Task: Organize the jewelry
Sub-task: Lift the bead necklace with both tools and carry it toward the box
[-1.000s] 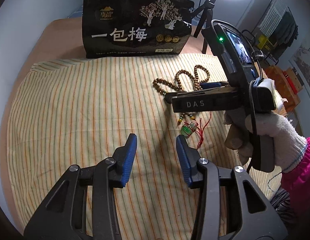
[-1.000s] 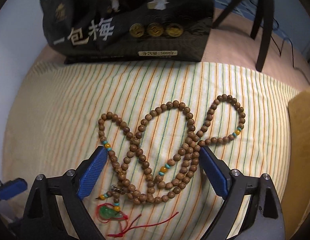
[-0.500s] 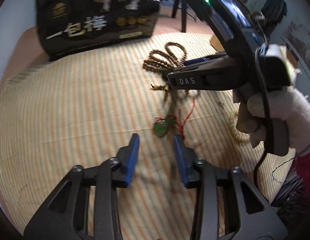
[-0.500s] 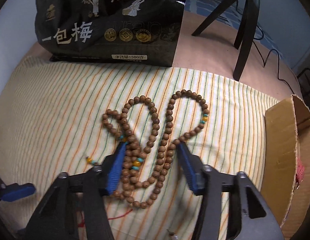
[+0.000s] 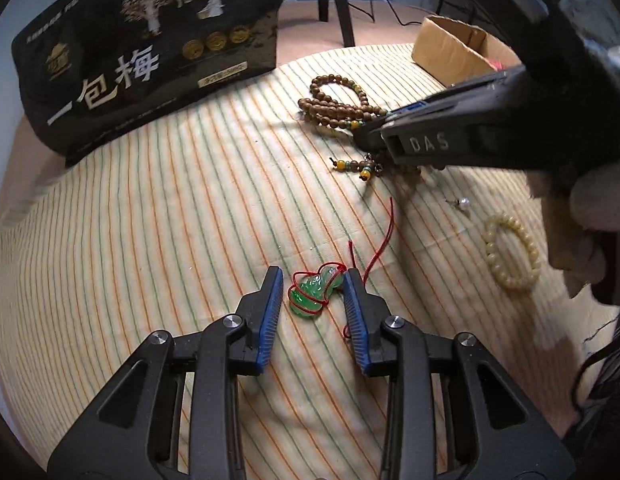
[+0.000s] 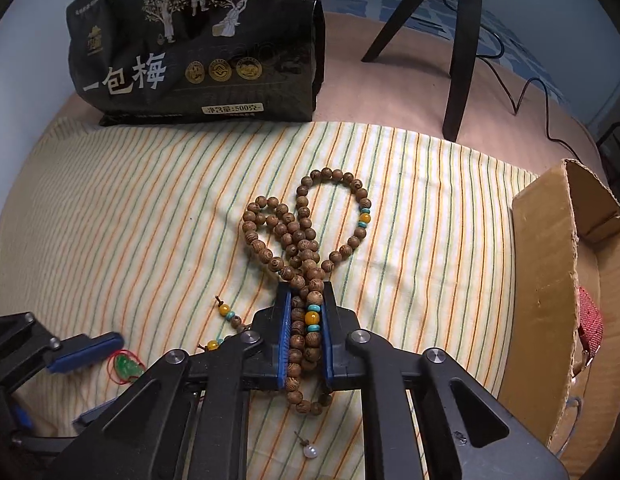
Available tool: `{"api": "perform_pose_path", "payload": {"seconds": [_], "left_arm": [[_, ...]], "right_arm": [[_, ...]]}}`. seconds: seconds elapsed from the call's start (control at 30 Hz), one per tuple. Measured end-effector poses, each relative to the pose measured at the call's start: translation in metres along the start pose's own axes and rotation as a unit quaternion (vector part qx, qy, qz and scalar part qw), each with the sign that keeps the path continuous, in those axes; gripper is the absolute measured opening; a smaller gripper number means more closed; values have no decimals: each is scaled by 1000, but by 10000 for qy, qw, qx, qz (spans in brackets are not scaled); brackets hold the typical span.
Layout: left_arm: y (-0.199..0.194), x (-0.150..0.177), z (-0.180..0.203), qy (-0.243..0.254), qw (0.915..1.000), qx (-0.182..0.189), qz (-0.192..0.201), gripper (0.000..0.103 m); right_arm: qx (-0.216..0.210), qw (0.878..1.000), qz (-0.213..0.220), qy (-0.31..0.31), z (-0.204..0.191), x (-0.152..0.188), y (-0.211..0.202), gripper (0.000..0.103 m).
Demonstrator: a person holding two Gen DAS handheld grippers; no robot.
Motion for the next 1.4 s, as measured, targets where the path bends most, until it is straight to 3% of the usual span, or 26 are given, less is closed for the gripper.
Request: {"api": "perform_pose_path", "payload": {"seconds": [0.13,0.17,0.53,0.93,1.4], "left_arm": [[-3,3,4,152,9998,-52,84,26],[-5,5,3,129,9999,-39,85,17],[-24,13,-8,-52,9998,-98,149,17],[-90,-1,-23,-561,9950,26,824,17],[-159,-36,11,-731,9817,367,1718,17]], "right_arm": [[-84,9999,28,59,3,6,-4,11],[-106,9999,35,74,6,5,-5,11],[-277,9990,332,146,13,3,-39,11],[-453,9961,757,71,11,10,-92,11],[-513,9879,1461,32,22,37,-177,11]]}}
Point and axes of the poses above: each gripper's, at about its wrist camera, not at the fingertips, and y roughly the way its jaws point, z to its right, x to its underside, the point moved 2 cm from there along y, roughly the way its jaws point, and after that the axes turned 9 degrees about -x, right-handed, at the moved point
